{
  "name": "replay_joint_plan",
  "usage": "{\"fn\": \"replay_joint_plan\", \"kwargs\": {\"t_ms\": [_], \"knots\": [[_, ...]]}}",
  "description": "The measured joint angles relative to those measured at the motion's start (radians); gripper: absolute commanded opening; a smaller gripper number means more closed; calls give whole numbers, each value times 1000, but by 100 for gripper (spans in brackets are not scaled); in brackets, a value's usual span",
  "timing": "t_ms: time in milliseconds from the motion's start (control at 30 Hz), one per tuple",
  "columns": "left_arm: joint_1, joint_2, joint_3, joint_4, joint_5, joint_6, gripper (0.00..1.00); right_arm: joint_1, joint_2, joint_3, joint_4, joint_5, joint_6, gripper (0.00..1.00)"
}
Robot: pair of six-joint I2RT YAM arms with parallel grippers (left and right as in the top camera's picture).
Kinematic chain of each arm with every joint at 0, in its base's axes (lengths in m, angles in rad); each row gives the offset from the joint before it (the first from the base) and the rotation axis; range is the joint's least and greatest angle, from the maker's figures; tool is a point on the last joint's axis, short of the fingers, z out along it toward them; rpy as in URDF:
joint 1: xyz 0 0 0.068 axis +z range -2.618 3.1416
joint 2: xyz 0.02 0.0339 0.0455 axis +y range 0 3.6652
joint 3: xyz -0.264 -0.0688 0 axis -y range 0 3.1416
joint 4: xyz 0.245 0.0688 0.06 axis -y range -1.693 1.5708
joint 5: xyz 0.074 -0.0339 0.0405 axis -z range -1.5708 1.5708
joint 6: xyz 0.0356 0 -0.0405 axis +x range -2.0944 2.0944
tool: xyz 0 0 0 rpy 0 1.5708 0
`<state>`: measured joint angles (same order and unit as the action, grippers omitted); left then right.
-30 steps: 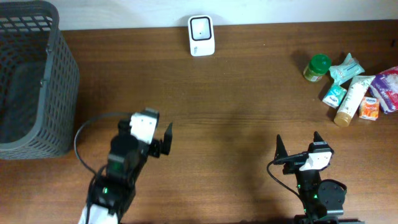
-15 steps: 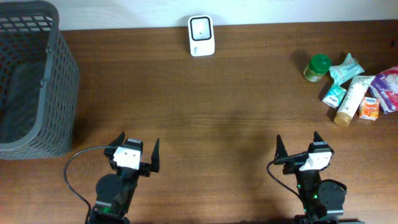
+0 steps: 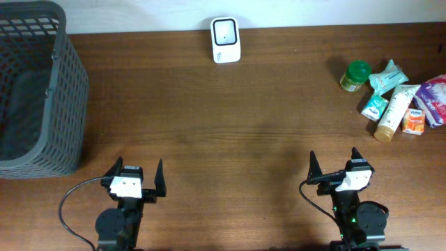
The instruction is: Scan the item barcode
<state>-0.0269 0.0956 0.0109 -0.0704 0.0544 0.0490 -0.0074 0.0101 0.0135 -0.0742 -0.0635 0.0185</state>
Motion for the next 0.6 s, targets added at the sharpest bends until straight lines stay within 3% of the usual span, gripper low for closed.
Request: {"fn": "replay_joint_plan", "kwargs": {"t_ms": [600], "knots": [[52,-81,0,-2,-9,-121,99,0,0,0,0,0,0,99]]}}
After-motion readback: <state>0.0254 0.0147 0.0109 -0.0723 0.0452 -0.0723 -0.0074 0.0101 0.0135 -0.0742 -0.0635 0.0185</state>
